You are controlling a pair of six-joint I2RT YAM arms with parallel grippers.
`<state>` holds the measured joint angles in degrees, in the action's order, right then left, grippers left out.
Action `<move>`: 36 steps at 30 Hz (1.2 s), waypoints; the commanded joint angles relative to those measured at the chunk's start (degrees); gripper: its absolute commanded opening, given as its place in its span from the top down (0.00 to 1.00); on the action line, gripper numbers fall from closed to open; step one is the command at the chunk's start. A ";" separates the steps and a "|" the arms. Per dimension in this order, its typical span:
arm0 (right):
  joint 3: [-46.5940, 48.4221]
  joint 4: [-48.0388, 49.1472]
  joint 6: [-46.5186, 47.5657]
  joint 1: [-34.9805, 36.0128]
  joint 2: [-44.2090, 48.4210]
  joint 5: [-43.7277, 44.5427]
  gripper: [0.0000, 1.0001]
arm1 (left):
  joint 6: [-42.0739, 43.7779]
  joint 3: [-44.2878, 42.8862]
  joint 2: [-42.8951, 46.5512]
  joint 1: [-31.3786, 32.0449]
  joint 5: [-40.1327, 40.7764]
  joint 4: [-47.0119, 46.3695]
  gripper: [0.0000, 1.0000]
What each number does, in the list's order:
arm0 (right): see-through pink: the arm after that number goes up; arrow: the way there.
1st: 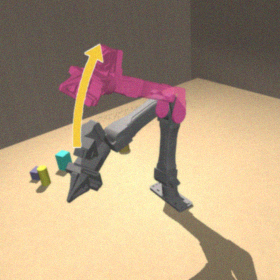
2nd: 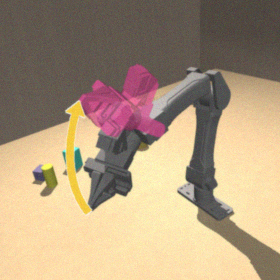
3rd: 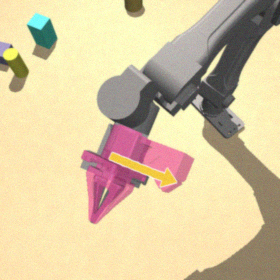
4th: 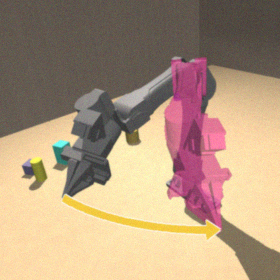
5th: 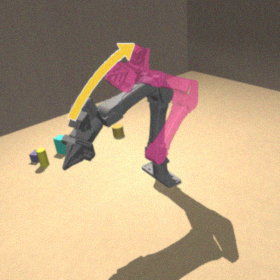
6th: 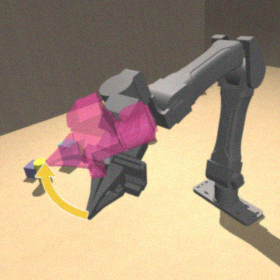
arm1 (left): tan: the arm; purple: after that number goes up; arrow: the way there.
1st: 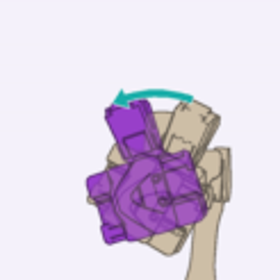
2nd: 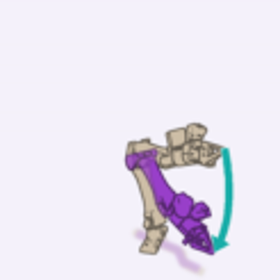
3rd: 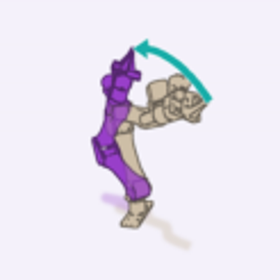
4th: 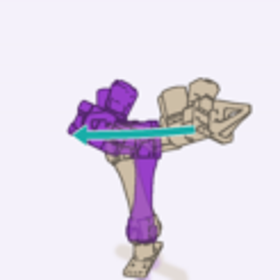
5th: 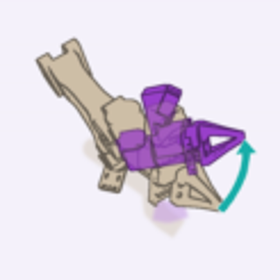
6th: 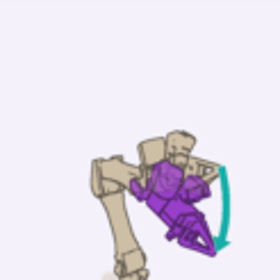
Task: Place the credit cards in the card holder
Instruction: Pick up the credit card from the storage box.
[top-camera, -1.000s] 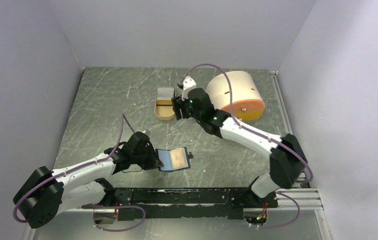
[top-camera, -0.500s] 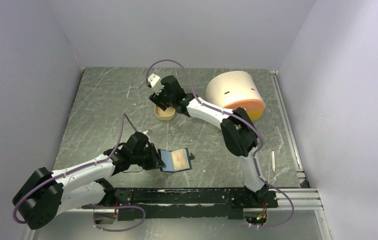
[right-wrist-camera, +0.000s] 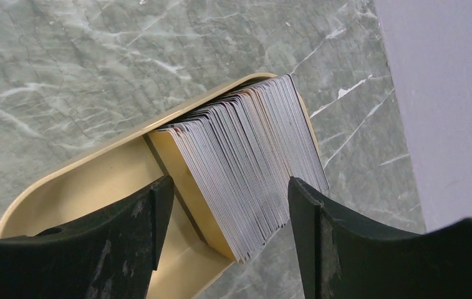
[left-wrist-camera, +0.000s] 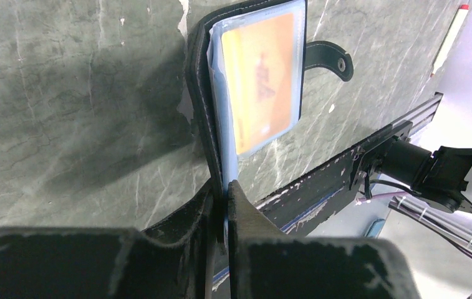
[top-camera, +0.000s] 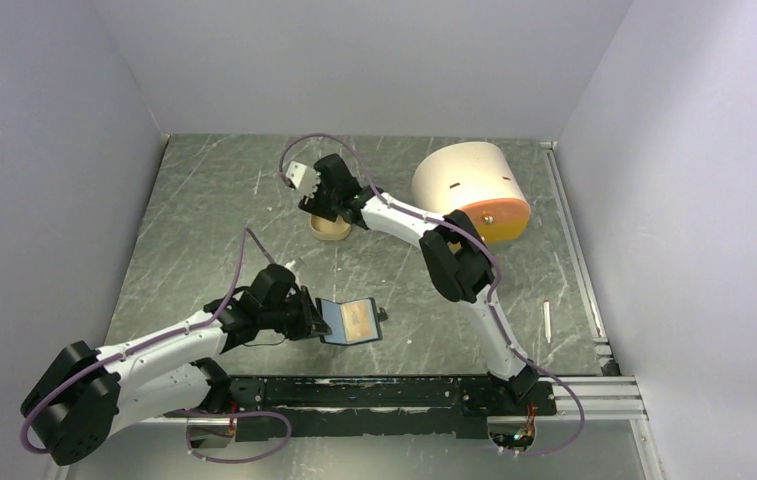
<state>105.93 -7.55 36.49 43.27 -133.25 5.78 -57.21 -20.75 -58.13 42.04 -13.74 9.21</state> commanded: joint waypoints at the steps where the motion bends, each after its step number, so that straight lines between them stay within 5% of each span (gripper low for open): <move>1: 2.18 -1.01 3.38 -0.64 -1.44 0.39 0.30 | 0.74 -0.05 0.58 -0.34 -0.60 0.34 0.86; 36: 4.58 -2.51 4.10 -1.79 0.38 0.09 0.56 | -0.29 1.83 1.72 -0.33 -1.04 -0.87 0.86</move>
<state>107.33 -9.13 39.92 42.76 -134.41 5.52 -57.45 -19.16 -57.30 42.04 -13.76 8.62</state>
